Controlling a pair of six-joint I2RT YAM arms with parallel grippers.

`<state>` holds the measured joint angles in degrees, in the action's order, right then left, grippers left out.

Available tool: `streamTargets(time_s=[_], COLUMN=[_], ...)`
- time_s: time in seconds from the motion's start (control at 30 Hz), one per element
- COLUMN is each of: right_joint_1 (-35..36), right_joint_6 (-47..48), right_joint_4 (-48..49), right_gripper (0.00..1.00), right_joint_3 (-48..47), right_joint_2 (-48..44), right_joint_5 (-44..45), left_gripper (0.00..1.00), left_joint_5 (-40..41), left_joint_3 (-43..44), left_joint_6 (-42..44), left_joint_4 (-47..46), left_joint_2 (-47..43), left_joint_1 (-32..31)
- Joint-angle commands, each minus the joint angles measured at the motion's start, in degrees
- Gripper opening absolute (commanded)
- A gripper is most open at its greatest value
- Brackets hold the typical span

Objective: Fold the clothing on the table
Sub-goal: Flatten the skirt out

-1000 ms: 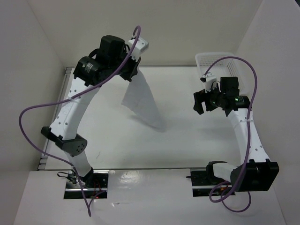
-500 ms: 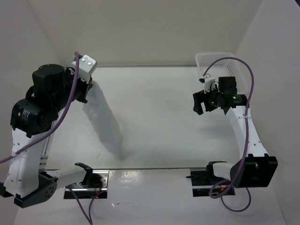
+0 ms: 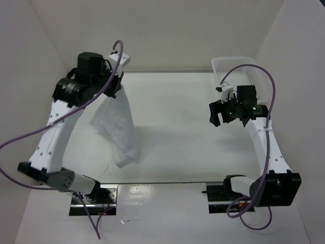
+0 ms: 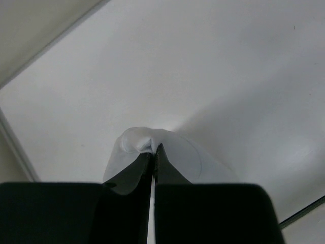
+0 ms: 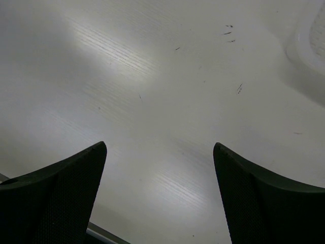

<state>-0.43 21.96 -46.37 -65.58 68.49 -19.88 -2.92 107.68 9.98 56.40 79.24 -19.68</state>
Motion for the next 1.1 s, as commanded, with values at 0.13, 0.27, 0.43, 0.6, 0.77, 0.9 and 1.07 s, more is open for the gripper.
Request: streamTargets(time_s=[0.13, 0.27, 0.43, 0.6, 0.77, 0.9, 1.07], right_joint_1=[-0.4, -0.4, -0.4, -0.4, -0.4, -0.4, 0.9], right_joint_6=[0.1, 0.1, 0.1, 0.1, -0.4, -0.4, -0.4], right_joint_4=[0.3, -0.2, -0.2, -0.2, -0.7, -2.2, -5.6], right_gripper=[0.89, 0.89, 0.89, 0.89, 0.89, 0.89, 0.86], right_joint_3=[1.8, 1.8, 1.2, 0.7, -0.2, -4.4, -11.7], right_joint_2=[-2.8, -2.8, -0.7, 0.5, 1.8, 3.0, 8.8], right_joint_5=[1.0, 1.5, 2.0, 2.6, 3.1, -0.2, -4.2], left_gripper=[0.01, 0.0, 0.03, 0.76, 1.0, 1.0, 1.0], left_joint_5=[-1.3, -1.3, -0.8, -2.9, -3.7, -1.1, -6.0], left_joint_3=[1.0, 8.0, 22.5, 44.4, 60.6, 60.6, 43.1], left_joint_6=[-5.4, -8.8, -11.6, -13.9, -15.8, -16.4, -15.5], left_joint_4=[-10.6, -12.5, -11.9, -7.1, -0.8, 4.7, 5.7], left_joint_2=[18.3, 31.0, 44.9, 57.4, 66.5, 65.8, 53.5], left_joint_1=[-2.7, -3.3, -3.8, -3.8, -5.2, -4.7, 4.5])
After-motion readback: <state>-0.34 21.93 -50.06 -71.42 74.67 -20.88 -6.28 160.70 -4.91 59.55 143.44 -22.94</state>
